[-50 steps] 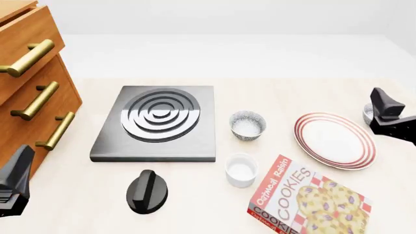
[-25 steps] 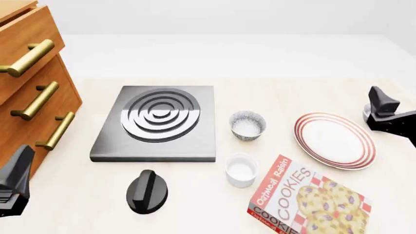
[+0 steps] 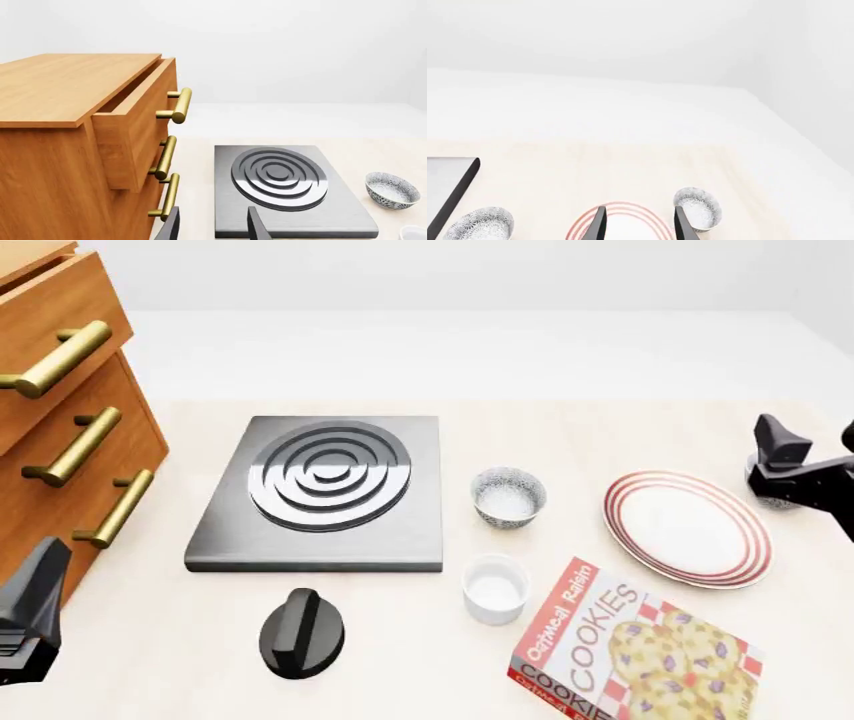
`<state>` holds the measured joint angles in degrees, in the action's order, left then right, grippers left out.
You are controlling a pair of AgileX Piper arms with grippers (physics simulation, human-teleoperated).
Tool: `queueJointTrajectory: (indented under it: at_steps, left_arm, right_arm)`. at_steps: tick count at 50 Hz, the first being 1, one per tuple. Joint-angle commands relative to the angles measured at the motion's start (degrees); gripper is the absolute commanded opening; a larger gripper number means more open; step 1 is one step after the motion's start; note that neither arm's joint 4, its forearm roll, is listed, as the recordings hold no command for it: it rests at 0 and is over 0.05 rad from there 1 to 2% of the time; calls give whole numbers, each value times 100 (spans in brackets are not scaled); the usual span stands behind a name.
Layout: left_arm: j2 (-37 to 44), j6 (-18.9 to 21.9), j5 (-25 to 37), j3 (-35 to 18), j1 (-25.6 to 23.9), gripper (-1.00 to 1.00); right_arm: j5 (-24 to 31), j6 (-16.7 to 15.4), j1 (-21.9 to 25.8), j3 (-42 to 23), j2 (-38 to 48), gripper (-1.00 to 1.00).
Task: Pick the akita bowl next to the plate and place it on the plate.
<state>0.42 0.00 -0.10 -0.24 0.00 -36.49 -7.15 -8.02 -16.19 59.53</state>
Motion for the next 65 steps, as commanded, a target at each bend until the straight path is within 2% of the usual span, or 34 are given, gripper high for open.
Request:
queueJointTrajectory:
  at_steps: [1,34,65]
  left_arm:
    - [0,0,0,0,0,100]
    - [0,0,0,0,0,100]
    - [0,0,0,0,0,100]
  right_arm:
    - [-6,4,-69,-135,235,100]
    - [-61,-49,-343,-579,933,100]
    - [53,-42,-437,-912,1205,100]
